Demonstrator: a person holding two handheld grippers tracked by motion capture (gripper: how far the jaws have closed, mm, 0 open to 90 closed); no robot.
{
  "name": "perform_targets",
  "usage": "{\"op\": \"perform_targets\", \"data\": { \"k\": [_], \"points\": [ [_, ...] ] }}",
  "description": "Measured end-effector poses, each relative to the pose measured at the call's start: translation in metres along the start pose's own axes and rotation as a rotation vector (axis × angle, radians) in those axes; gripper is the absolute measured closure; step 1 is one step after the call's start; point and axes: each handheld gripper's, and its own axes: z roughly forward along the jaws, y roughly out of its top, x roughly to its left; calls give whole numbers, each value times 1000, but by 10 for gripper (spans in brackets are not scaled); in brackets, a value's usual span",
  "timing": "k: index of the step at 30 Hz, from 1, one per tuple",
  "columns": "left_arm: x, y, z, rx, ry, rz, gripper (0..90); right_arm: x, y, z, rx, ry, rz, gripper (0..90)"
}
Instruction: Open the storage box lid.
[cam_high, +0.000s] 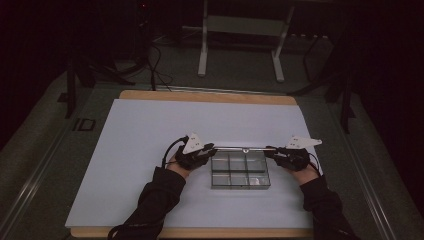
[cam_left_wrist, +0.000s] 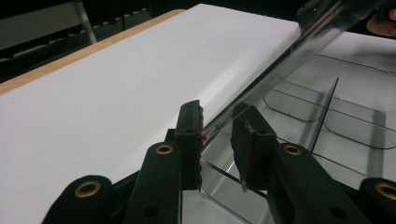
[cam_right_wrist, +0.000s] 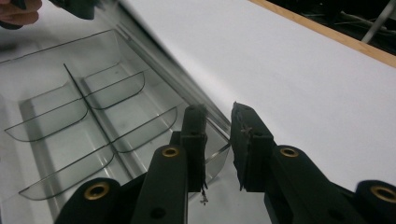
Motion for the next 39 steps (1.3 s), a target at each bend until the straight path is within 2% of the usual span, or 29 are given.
{"op": "perform_targets", "data": {
  "k": [15,24,30,39],
  "points": [
    [1,2,6,-30,35,-20,763,0,3,3,-38,-41,27,770],
    [4,1,8,-40,38,-38,781,-2,2,5,-32,-48,42,790],
    [4,2,10,-40,56,-51,790,-3,3,7,-37,-54,51,791],
    [8,1,13,-68,57,-76,793,-4,5,11,-32,-69,70,804]
  ]
}}
